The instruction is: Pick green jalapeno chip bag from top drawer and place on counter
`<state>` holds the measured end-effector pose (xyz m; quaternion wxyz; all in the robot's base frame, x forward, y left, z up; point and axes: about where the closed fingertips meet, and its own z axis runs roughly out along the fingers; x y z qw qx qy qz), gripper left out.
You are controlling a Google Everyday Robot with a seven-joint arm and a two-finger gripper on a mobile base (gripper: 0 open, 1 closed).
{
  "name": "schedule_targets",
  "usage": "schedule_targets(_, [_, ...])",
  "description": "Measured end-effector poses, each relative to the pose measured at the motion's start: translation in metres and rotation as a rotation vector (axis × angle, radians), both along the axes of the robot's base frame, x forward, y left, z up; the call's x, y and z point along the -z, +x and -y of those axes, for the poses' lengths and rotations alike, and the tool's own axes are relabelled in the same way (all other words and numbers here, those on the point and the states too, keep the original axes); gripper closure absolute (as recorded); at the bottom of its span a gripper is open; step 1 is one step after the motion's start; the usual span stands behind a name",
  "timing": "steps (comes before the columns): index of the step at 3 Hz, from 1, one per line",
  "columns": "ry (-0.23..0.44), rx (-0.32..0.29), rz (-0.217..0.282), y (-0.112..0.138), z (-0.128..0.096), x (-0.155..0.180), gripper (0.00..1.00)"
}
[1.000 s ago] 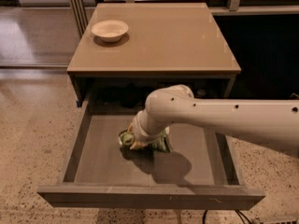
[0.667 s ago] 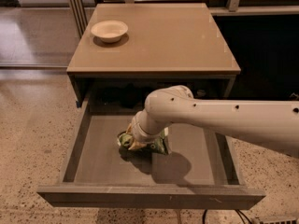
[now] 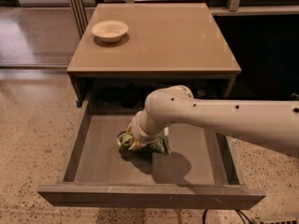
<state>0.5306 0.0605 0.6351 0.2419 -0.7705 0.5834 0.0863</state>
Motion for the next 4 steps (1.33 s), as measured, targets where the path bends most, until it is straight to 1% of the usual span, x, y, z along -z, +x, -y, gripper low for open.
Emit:
schedule_targets(3, [0.0,0.0,0.0,0.0,0.0,0.0,0.11])
schedule_targets(4, [0.0,0.0,0.0,-0.0001,-0.0001,0.0001,0.0])
